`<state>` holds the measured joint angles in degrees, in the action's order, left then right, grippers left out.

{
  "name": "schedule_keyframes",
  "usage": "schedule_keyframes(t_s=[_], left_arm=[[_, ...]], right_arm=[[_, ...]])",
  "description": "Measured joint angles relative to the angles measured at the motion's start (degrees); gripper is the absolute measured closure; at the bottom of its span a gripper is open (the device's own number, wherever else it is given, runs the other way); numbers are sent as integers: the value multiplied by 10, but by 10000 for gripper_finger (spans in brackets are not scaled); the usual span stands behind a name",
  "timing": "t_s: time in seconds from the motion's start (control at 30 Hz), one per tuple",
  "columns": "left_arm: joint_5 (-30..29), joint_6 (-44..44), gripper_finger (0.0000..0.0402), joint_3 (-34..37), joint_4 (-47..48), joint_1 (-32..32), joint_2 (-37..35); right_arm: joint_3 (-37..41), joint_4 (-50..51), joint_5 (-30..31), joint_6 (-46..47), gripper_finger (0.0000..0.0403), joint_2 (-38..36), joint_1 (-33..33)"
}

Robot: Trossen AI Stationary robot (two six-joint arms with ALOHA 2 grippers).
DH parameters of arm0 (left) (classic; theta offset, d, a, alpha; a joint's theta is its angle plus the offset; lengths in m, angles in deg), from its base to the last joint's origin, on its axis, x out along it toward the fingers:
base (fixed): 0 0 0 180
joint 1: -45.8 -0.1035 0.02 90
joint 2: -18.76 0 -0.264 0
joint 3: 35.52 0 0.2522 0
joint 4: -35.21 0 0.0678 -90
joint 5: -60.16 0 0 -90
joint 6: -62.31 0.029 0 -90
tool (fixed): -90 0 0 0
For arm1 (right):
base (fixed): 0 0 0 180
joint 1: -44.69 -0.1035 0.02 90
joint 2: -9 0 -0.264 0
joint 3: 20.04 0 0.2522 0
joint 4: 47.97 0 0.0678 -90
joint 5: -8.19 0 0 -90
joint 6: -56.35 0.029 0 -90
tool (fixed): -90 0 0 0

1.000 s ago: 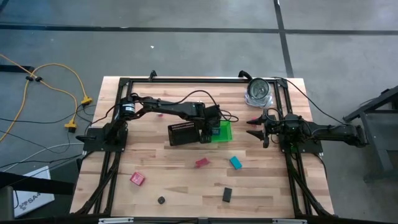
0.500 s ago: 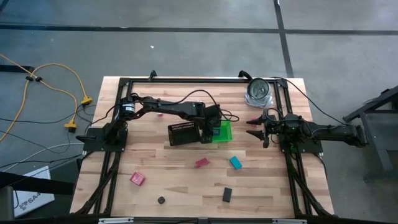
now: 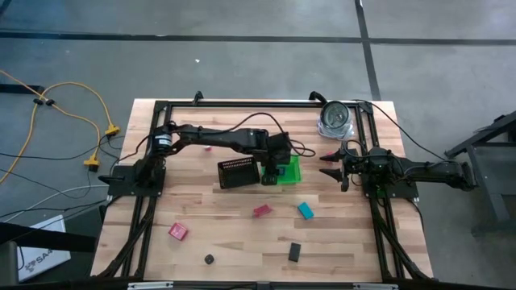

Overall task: Pick & Place Office items
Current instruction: Put the light blue digital timer into the green bin

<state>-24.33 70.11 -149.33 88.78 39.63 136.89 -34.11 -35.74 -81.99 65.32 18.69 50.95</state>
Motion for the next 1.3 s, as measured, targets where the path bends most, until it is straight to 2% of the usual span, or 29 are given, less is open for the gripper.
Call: schedule_keyframes(t_s=[0.23, 0.47, 0.7, 0.83, 1.03, 1.3], left_arm=[[-76, -41, 198, 0, 56, 15, -57], [-84, -140, 198, 0, 131, 16, -81], [-85, -189, 198, 0, 188, 25, -104], [-98, -225, 198, 0, 208, 53, -125], [-178, -295, 198, 0, 247, 109, -146], [-192, -361, 198, 1, 272, 150, -153]], right_arm=[[0, -1, 0, 0, 196, 0, 0], [0, -2, 0, 0, 196, 0, 0], [0, -2, 0, 0, 196, 0, 0], [0, -2, 0, 0, 196, 0, 0], [0, -2, 0, 0, 196, 0, 0], [0, -2, 0, 0, 196, 0, 0]])
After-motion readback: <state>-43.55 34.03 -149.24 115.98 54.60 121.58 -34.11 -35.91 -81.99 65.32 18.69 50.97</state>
